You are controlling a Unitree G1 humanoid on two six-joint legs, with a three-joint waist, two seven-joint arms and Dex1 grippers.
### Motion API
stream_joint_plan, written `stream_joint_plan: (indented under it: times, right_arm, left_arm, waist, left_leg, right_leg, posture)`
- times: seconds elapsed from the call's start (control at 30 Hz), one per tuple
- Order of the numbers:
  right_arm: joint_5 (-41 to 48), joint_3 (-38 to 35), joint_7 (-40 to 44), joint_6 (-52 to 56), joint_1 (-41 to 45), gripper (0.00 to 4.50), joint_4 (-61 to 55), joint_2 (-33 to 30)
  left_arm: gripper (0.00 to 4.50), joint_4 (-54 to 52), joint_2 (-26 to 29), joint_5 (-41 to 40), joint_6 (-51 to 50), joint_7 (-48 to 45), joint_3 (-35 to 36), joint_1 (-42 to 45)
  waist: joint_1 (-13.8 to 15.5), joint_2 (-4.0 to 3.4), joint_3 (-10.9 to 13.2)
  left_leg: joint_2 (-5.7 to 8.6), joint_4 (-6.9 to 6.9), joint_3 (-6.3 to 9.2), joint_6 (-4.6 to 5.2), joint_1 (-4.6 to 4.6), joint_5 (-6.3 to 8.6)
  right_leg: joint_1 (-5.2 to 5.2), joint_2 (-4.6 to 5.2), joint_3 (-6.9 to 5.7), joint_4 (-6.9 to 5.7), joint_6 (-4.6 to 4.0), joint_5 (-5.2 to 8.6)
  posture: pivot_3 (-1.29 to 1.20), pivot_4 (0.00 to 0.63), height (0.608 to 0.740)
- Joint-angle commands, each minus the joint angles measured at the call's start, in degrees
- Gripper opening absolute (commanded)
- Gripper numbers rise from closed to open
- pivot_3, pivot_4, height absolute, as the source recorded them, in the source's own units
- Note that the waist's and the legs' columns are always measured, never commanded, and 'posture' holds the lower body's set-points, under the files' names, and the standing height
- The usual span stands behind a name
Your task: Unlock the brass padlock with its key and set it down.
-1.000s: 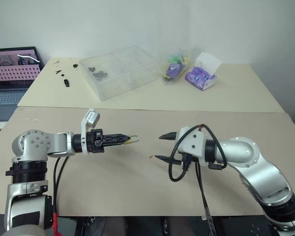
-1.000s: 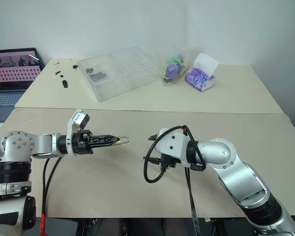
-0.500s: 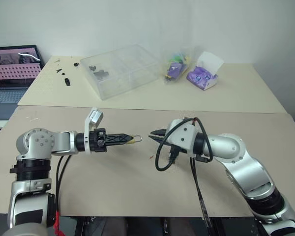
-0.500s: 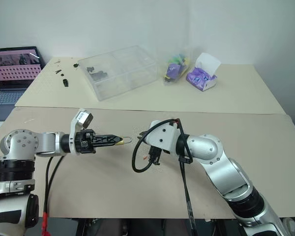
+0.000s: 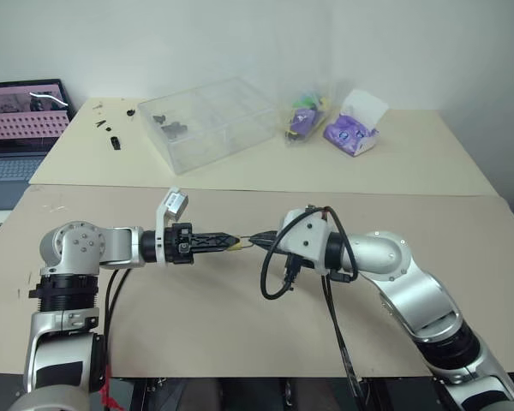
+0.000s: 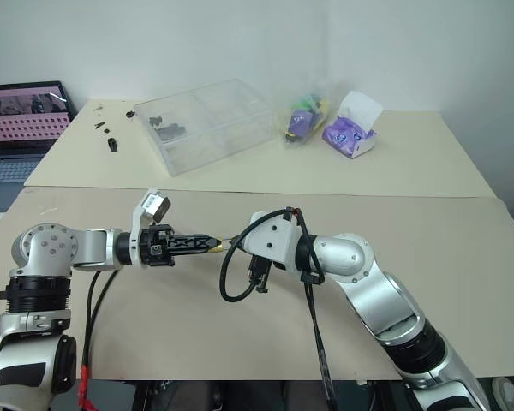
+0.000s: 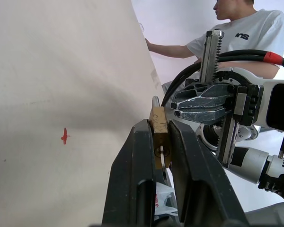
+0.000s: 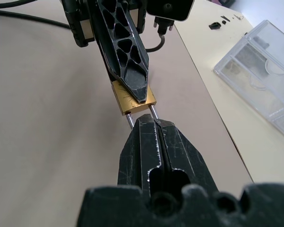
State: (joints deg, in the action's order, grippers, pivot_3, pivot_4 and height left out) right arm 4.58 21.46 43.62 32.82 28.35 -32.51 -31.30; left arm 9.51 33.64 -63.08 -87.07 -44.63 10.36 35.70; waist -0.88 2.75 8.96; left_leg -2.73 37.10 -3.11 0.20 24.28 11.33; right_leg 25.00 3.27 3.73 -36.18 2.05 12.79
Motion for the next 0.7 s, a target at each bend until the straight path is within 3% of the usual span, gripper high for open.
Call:
stream_joint_plan:
  times: [0.03, 0.7]
  right_arm:
    - [-0.4, -0.7, 0.0, -1.9, 0.8, 0.02, -0.5, 0.2]
    - [-1.4, 0.4, 0.1, -2.7, 0.5, 0.02, 1.7, 1.5]
  left_arm:
    - [0.05, -1.6, -0.1, -0.6, 0.0, -1.0, 0.9, 1.5]
    - [0.05, -2.1, -1.3, -0.9, -1.0, 0.2, 2.0, 1.7]
  waist:
    - [0.0, 0.00, 0.0]
    - [0.0, 0.00, 0.0]
  left_leg:
    - [0.00, 0.00, 0.00, 0.00, 0.00, 0.00]
    - [0.00, 0.04, 0.01, 0.00, -0.01, 0.00]
  right_leg:
    - [0.00, 0.00, 0.00, 0.00, 0.00, 0.00]
    - [-0.01, -0.01, 0.00, -0.05, 0.00, -0.01]
  posture:
    - [0.00, 0.150, 0.740]
    - [0.00, 0.150, 0.740]
